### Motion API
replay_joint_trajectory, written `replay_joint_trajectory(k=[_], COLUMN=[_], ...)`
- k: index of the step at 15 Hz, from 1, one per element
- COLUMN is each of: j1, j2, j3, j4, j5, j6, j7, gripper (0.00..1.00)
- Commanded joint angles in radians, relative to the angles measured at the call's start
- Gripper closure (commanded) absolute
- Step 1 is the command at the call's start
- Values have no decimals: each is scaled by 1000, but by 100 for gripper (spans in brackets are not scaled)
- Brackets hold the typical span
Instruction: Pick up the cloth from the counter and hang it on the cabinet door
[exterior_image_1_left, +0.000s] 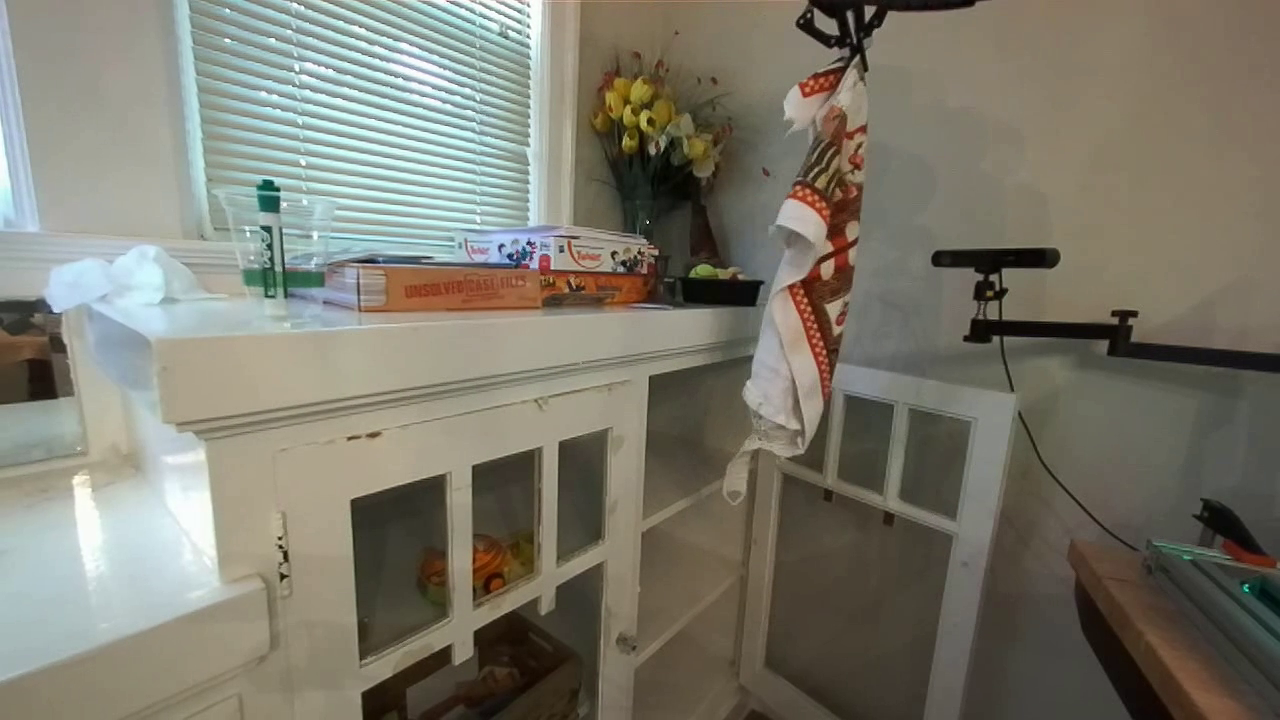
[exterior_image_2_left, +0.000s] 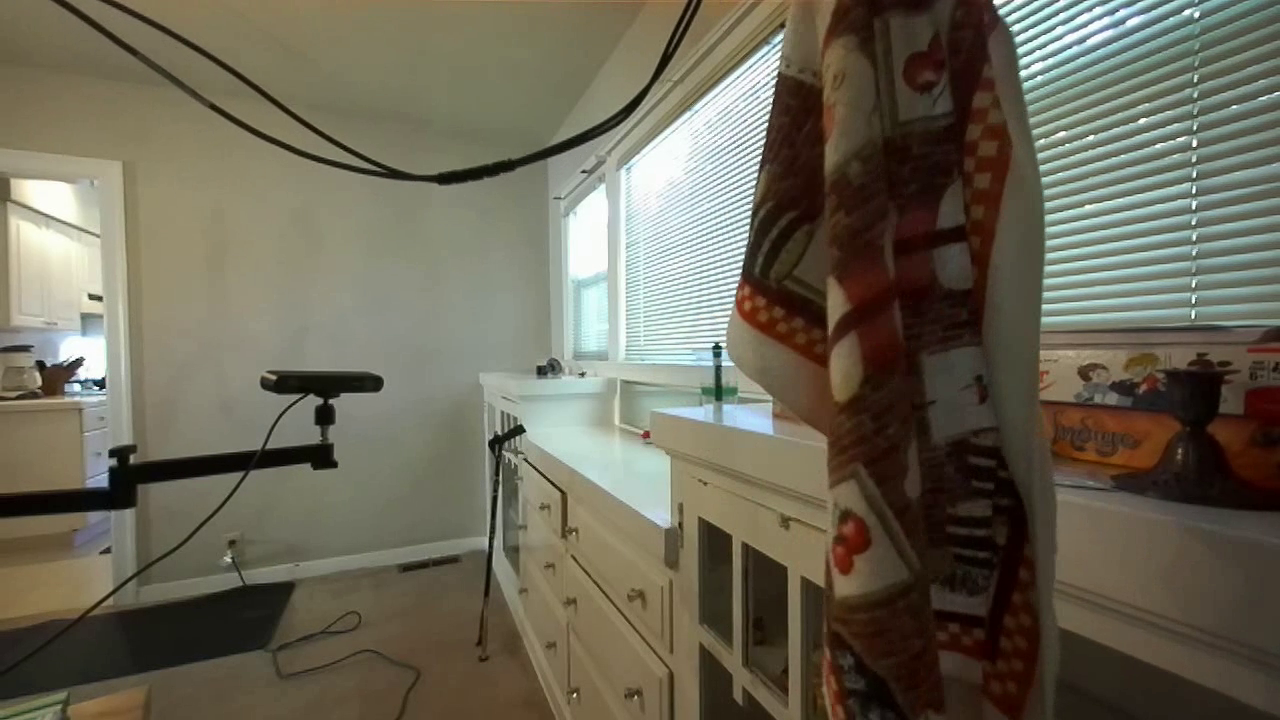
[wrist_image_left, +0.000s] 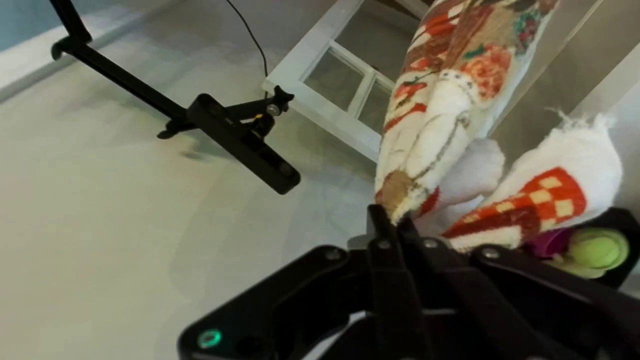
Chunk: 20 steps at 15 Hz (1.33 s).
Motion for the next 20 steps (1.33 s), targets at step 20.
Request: replay_joint_trajectory(k=[20], j1=[-521], j2=[342], j3=[-237], j4=[736], j5=[268], j6=[-47], j7=[-122], gripper=[99])
